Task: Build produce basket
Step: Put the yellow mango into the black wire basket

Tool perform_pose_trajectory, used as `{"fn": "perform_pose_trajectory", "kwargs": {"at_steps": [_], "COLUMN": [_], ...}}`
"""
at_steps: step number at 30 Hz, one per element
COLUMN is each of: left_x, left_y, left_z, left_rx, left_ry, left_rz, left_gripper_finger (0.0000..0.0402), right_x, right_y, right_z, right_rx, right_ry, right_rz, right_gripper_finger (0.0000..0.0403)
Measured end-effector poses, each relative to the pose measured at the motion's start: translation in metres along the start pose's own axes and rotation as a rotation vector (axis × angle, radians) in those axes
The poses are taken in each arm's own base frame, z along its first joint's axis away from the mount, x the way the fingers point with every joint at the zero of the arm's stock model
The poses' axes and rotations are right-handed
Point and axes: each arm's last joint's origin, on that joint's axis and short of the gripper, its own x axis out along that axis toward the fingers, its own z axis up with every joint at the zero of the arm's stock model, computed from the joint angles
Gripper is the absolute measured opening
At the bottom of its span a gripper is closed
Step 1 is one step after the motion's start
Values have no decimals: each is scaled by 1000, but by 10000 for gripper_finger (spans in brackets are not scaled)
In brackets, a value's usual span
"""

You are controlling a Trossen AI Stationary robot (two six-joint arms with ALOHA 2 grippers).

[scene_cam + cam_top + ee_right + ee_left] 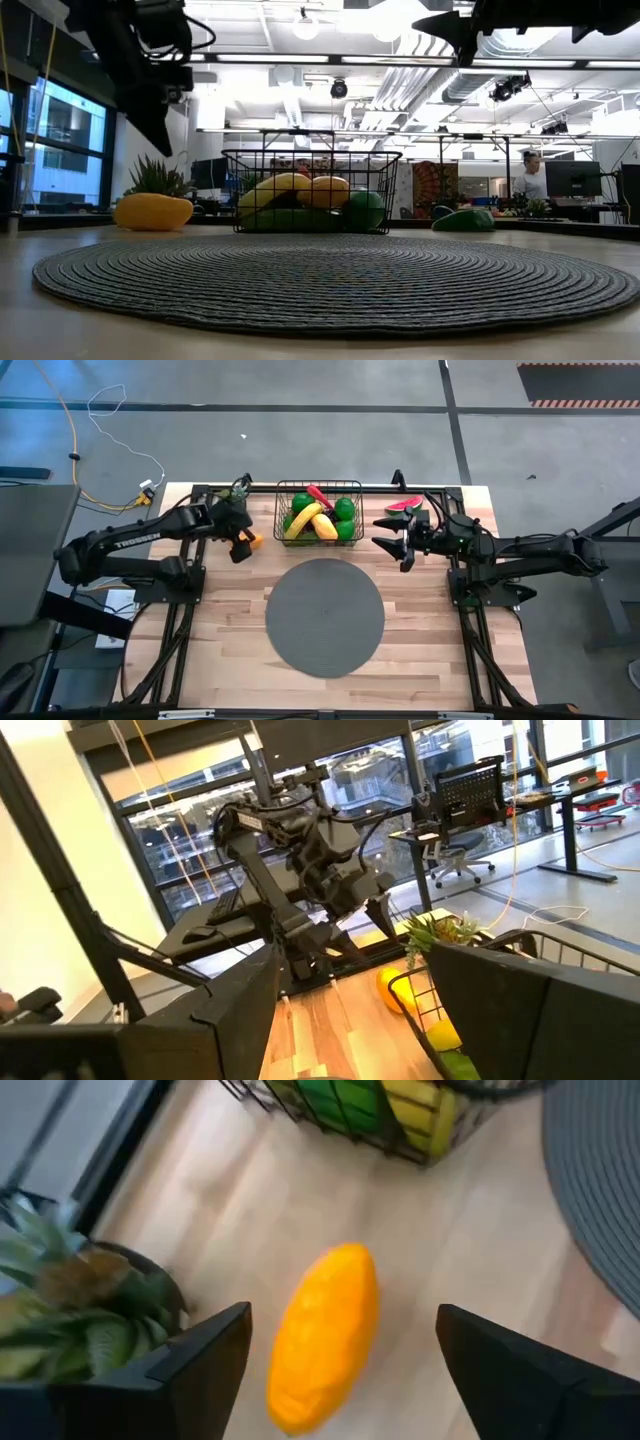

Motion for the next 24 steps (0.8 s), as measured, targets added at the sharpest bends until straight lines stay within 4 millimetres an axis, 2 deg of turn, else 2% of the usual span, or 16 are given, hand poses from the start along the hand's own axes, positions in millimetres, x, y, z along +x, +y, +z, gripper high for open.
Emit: {"fn": "perform_pose_trajectory", "kwargs": {"at_steps": [7,16,24], "left_x": [28,72,102], "left_y": [11,13,11], "left_z": [2,-1,1], "left_rx": [43,241,265], "left_ry": [131,340,383], "left_rz": [-39,-85,-66], "left_gripper_finger": [335,337,337], "right_x": [0,0,0], "right_y": [-1,-1,-2], "right_z": [0,0,-3], "right_rx": [2,2,1], "right_ry": [-5,2,24], "right_rz": [-17,-20,-53], "right_gripper_finger": [243,243,243]}}
